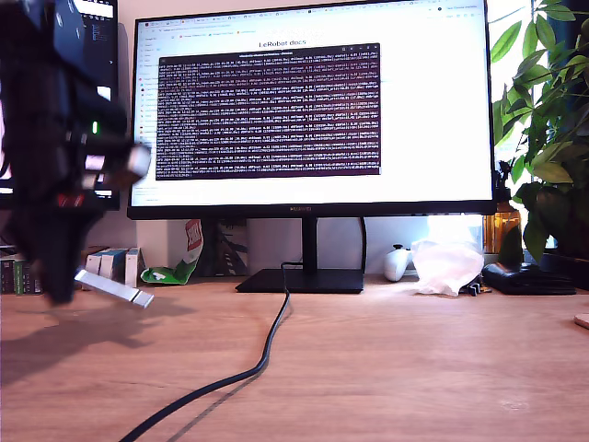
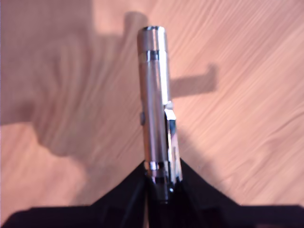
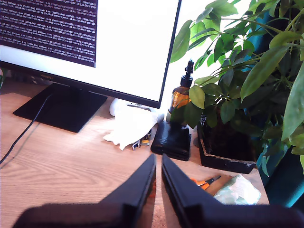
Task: Pick the metallic laser pointer with your right arm, pass it to your left arm, then place it down to the left side of the table
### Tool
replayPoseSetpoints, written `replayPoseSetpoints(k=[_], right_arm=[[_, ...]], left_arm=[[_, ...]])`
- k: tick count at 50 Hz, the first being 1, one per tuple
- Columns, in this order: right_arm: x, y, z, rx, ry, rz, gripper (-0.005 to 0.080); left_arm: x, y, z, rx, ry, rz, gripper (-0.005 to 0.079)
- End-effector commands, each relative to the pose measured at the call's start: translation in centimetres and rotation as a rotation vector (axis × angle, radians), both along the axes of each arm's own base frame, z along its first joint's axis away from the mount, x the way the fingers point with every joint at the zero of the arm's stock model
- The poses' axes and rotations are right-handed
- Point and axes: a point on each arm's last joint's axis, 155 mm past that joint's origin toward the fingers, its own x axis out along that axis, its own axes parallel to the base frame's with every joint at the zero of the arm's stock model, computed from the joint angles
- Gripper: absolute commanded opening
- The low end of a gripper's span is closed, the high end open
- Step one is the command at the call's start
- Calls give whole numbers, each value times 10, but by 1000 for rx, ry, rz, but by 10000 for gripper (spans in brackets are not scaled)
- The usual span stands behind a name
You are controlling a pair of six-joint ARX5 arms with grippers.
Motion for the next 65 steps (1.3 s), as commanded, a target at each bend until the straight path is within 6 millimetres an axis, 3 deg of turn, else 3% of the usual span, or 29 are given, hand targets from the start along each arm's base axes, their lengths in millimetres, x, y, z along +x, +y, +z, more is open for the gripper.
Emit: replayPoseSetpoints(k=[1,25,34,45,52,61,65], right_arm=[[1,3,-1,3,0,16,-11],[0,11,1,16,-8,53,-11],[1,11,4,19,-19,53,-11],[1,11,5,20,-22,53,-11],[1,11,5,21,-23,53,-11],[1,11,5,21,-23,53,-11],[1,11,5,20,-21,53,-11]], left_arm=[[-5,4,-8,25,38,8,-24],[-20,29,-8,134,107,57,-23],[-22,29,-7,136,115,57,120],[-22,28,-7,132,116,57,142],[-22,27,-7,128,117,62,239],[-19,26,-8,122,105,61,228],[-14,29,-6,118,91,75,135]])
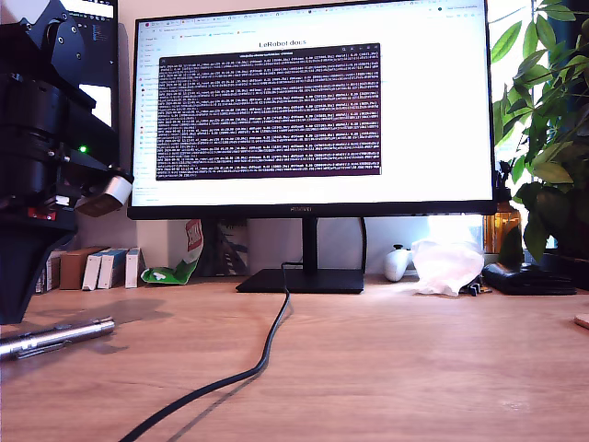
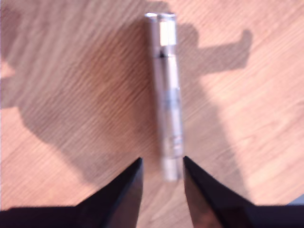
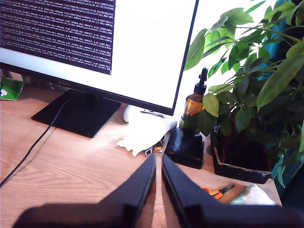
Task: Pick the metallic laser pointer with your right arm, pass it to your left arm, then place it down to the left side of the table
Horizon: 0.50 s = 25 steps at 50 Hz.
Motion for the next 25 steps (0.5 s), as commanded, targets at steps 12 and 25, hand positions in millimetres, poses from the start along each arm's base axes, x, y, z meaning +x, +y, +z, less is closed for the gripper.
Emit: replayPoseSetpoints(k=[12,25], right_arm=[[1,1,-2,-1,4,4,-11],[4,2,19,38,-74,2,-11]], left_arm=[[27,3,17,-13,-77,59,-19],[66,-6,41,-96,-190,261,-19]])
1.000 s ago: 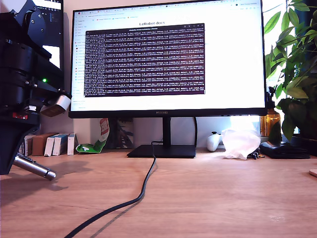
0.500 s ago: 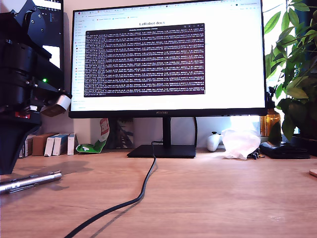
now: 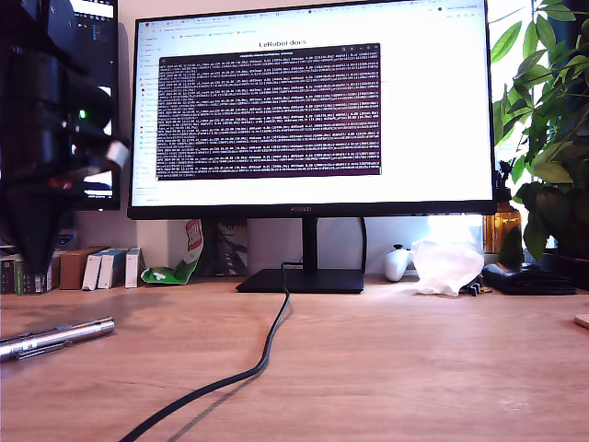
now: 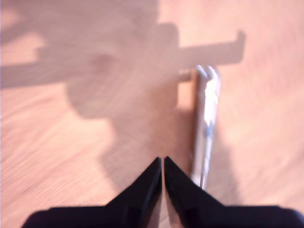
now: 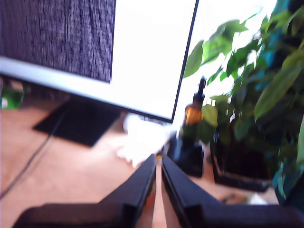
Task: Pick the metallic laser pointer with your right arm, pass it to your left arm, then place it down to the left side of the table
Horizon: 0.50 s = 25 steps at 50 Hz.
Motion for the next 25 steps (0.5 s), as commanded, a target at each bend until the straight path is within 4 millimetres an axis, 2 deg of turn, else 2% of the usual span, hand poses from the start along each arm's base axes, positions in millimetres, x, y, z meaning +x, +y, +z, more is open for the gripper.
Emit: replayPoseSetpoints(k=[1,7,12,18,25], right_arm=[[1,1,6,47,-20,-2,-11],[3,-9,9,145,-26,-72,-11],[1,-27,0,89,-2,-167,-3],[-1,-45,-6,4,9,-249,0],[-5,-61,2,-42,-40,-313,6]], left_arm=[[18,-9,4,-51,-62,33,-19],[37,-15,10,-82,-136,68,-18],[47,-17,22,-96,-203,63,-12],[64,-21,51,-125,-333,70,-12],[71,-21,88,-148,-452,72,-12]])
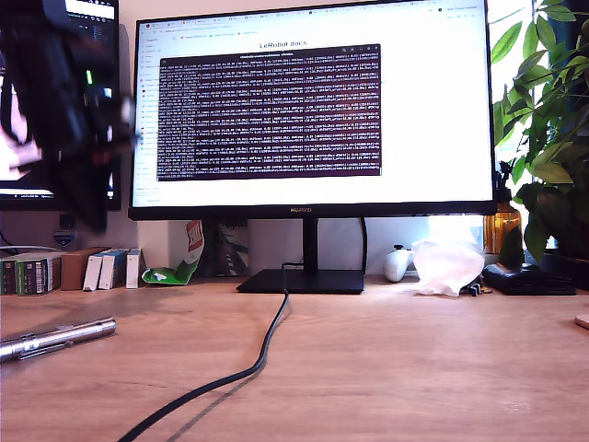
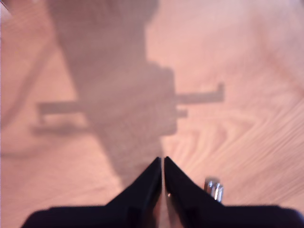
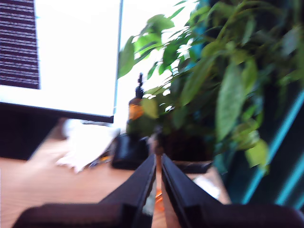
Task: Pick the metallic laser pointer with your right arm, pass it to your left arm, then place it down to the left side of the table
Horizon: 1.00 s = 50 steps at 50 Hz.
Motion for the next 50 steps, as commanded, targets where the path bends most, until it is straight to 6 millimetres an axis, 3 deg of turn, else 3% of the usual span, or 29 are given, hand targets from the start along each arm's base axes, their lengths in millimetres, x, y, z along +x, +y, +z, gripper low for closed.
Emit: replayPoseSetpoints(k=[1,8,20,30,39,50], right_arm=[[-2,-9,-2,-34,-13,-36,6],[-2,-26,-5,-45,-25,-117,7],[-3,-56,-12,-83,-30,-248,38],[-6,-68,-16,-52,-26,-287,41],[-2,-65,-33,19,4,-262,41],[3,-62,-61,25,57,-242,41]], left_arm=[[0,-2,37,-21,-97,4,-12],[-2,-1,60,-23,-159,-7,-12],[-6,2,82,-29,-230,1,-12],[-18,5,103,-43,-319,11,-12],[-40,22,101,-12,-410,68,-12],[-66,47,83,60,-465,133,-12]])
